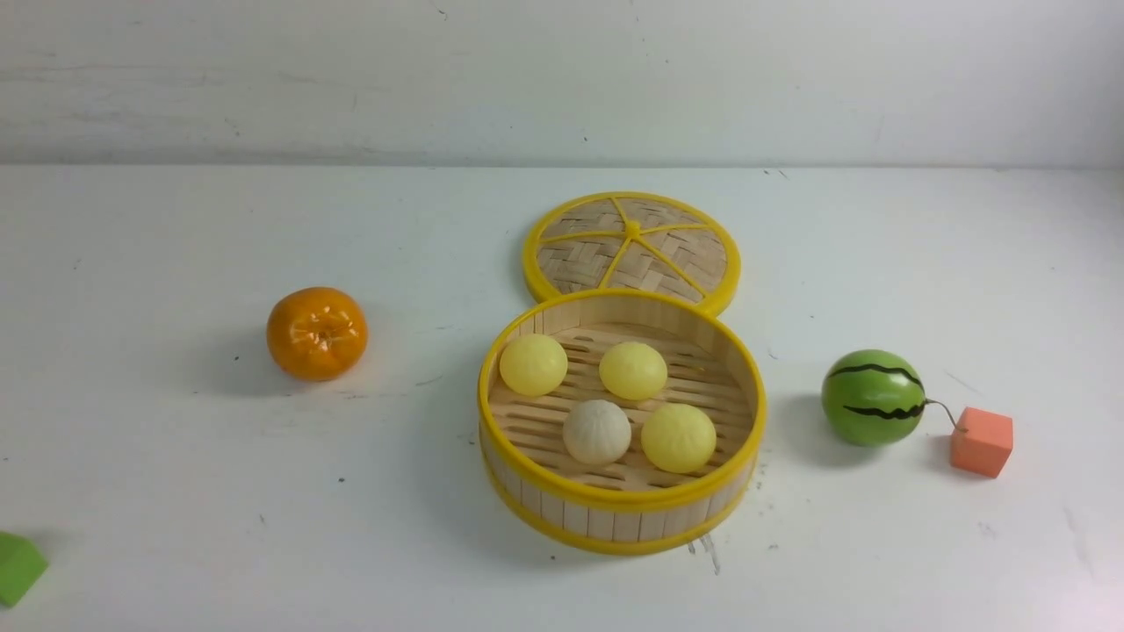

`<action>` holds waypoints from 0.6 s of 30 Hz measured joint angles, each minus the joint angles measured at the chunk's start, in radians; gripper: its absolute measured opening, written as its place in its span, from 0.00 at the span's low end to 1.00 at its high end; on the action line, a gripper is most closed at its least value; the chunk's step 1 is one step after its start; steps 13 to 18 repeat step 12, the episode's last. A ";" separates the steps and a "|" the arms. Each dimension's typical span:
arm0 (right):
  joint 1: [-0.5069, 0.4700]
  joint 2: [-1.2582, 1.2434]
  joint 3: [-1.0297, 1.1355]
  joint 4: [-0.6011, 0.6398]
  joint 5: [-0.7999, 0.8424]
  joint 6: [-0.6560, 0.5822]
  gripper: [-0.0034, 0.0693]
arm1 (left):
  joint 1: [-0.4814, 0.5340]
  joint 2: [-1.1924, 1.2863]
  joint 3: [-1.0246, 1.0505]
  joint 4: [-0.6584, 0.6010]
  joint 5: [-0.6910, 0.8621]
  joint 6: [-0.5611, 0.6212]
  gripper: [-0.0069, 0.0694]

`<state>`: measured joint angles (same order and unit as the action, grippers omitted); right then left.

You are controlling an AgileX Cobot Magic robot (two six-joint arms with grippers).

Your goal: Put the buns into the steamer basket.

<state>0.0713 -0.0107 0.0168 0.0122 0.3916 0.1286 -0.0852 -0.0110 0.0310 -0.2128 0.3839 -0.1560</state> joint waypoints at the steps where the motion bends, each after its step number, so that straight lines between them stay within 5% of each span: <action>1: 0.000 0.000 0.000 0.000 0.000 0.000 0.12 | 0.000 0.000 0.000 0.000 0.000 0.000 0.07; 18: 0.000 0.000 0.000 0.000 0.000 0.000 0.15 | 0.000 0.000 0.000 0.000 0.000 0.000 0.07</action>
